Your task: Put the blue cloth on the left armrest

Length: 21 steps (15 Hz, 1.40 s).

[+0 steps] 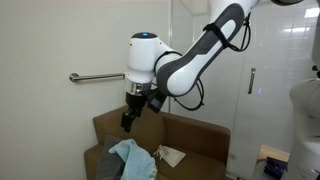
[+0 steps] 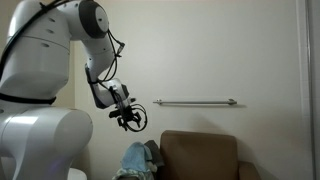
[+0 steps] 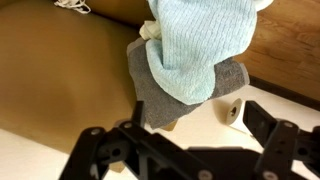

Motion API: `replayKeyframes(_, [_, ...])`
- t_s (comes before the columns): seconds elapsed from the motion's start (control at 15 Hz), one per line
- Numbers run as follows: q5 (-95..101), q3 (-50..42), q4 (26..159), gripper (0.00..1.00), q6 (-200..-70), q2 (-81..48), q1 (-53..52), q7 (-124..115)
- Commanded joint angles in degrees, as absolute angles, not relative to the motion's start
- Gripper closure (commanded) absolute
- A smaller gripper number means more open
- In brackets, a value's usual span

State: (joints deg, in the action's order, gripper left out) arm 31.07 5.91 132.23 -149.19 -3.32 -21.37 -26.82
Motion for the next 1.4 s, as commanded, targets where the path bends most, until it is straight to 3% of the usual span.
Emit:
replayKeyframes(0.0, [28.84, 8.75, 143.18, 0.00, -147.62, 8.94, -18.09, -27.31])
replayKeyframes(0.33, [16.93, 7.20, 156.02, 0.00, -151.71, 18.52, -13.16, -19.53])
replayKeyframes(0.6, [5.56, 0.64, 162.59, 0.00, -156.57, 20.19, -11.46, -4.63])
replayKeyframes(0.87, [-1.97, -12.89, 159.70, 0.00, -154.84, 16.05, -15.88, 10.92])
replayKeyframes(1.33, [-5.53, -11.93, 159.55, 0.00, -153.07, 15.15, -7.08, 19.44])
